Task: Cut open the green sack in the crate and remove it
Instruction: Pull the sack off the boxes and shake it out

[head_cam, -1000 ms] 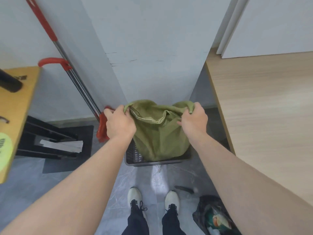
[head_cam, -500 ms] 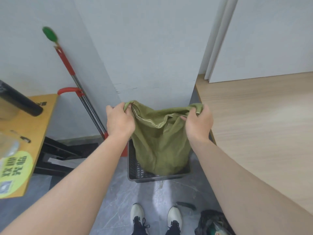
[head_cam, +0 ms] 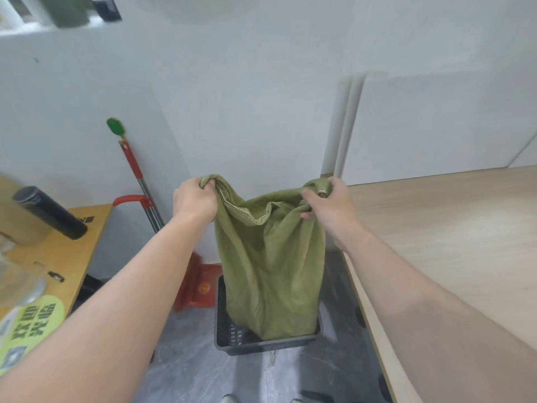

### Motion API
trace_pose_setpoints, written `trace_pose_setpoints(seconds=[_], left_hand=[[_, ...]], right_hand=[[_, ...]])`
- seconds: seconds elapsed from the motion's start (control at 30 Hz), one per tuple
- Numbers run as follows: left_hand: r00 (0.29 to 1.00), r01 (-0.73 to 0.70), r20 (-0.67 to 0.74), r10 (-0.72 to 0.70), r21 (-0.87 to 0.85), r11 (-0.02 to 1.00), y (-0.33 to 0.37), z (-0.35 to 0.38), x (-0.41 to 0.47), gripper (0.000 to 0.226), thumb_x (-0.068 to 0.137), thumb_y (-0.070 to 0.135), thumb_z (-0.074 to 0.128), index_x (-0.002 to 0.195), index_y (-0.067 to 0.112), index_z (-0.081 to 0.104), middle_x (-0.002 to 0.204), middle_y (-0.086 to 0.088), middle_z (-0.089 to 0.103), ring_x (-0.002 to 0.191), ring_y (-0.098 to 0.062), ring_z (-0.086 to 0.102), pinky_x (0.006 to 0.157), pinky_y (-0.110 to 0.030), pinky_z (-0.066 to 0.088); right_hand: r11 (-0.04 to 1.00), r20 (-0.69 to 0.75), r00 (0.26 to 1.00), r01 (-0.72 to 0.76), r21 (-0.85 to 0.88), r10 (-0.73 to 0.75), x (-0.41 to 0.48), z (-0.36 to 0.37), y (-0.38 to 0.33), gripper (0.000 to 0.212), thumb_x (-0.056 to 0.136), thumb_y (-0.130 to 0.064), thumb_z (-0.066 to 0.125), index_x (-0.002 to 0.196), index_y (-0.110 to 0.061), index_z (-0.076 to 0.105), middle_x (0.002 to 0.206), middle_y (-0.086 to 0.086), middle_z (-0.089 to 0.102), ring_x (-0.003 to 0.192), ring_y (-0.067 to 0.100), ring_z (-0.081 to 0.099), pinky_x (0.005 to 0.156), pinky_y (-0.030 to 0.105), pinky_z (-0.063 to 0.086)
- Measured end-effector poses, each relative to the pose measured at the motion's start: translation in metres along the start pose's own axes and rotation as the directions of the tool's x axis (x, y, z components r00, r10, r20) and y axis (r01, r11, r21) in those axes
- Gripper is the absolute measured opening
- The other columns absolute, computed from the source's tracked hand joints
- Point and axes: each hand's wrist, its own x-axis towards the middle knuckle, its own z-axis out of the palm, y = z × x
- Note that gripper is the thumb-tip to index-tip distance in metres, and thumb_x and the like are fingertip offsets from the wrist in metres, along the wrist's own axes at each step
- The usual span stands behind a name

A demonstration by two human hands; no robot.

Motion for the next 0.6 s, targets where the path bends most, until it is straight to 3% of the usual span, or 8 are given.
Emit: trace_pose_setpoints(seconds=[0.13,0.23,0.3,0.37,0.47,0.53,0.6], left_hand=[[0.997,0.059,0.047,-0.058,-0.017,0.998,0.037,-0.028,-0.012,0.028,0.104,0.031,0.048,0.098,0.013,0.068,0.090,-0.011,0.069,0.069,-0.030,0.068,0.080,-0.049,0.065],[0.995,0.049,0.085,-0.053,0.050,0.998,0.059,-0.051,-0.021,0.022,0.102,0.012,0.048,0.088,0.008,0.065,0.080,-0.011,0.063,0.063,-0.025,0.058,0.075,-0.040,0.064],[0.997,0.025,0.072,-0.033,0.101,0.995,0.069,-0.069,-0.020,0.020,0.098,0.007,0.049,0.086,0.004,0.065,0.080,-0.014,0.062,0.064,-0.026,0.058,0.080,-0.047,0.065],[1.000,-0.009,0.026,0.005,0.139,0.990,0.077,-0.087,-0.019,0.018,0.096,0.006,0.049,0.099,-0.002,0.065,0.089,-0.020,0.067,0.070,-0.030,0.064,0.079,-0.053,0.065],[0.995,-0.081,-0.030,0.090,0.221,0.972,0.086,-0.115,-0.021,0.042,0.093,0.003,0.045,0.131,0.019,0.052,0.110,-0.020,0.065,0.083,-0.036,0.069,0.062,-0.042,0.062],[0.987,-0.139,-0.043,0.157,0.281,0.950,0.089,-0.133,-0.026,0.052,0.090,-0.002,0.040,0.126,0.032,0.054,0.108,-0.016,0.065,0.083,-0.037,0.070,0.068,-0.044,0.062],[0.980,-0.151,-0.072,0.184,0.324,0.934,0.089,-0.148,-0.031,0.045,0.090,-0.004,0.039,0.111,0.029,0.062,0.104,-0.015,0.068,0.089,-0.038,0.070,0.082,-0.048,0.062]], right_hand=[[0.990,0.030,0.999,0.029,-0.135,-0.025,-0.004,-0.015,-0.040,0.029,0.082,-0.014,0.078,0.102,-0.009,0.058,0.097,0.011,0.070,0.082,0.025,0.075,0.067,0.037,0.065],[0.973,-0.006,0.999,0.029,-0.231,-0.031,-0.003,-0.026,-0.068,0.025,0.082,-0.013,0.075,0.100,-0.012,0.058,0.099,0.009,0.068,0.080,0.024,0.074,0.068,0.041,0.065],[0.965,-0.035,0.998,0.042,-0.259,-0.053,0.000,-0.035,-0.088,0.017,0.087,-0.012,0.069,0.098,-0.015,0.057,0.100,0.009,0.066,0.077,0.023,0.073,0.069,0.040,0.065],[0.958,-0.074,0.994,0.058,-0.280,-0.082,0.004,-0.044,-0.105,0.012,0.091,-0.012,0.063,0.100,-0.013,0.055,0.099,0.010,0.064,0.073,0.024,0.071,0.069,0.041,0.064],[0.947,-0.156,0.981,0.063,-0.316,-0.118,0.008,-0.058,-0.125,0.015,0.092,-0.021,0.062,0.100,-0.012,0.052,0.096,0.011,0.063,0.076,0.031,0.072,0.072,0.050,0.063],[0.949,-0.213,0.967,0.068,-0.308,-0.138,0.010,-0.067,-0.137,0.018,0.092,-0.026,0.062,0.099,-0.015,0.050,0.095,0.010,0.062,0.080,0.034,0.071,0.073,0.053,0.062],[0.955,-0.259,0.956,0.057,-0.291,-0.136,0.009,-0.075,-0.147,0.022,0.095,-0.030,0.062,0.104,-0.015,0.050,0.098,0.009,0.061,0.082,0.035,0.070,0.076,0.052,0.061]])
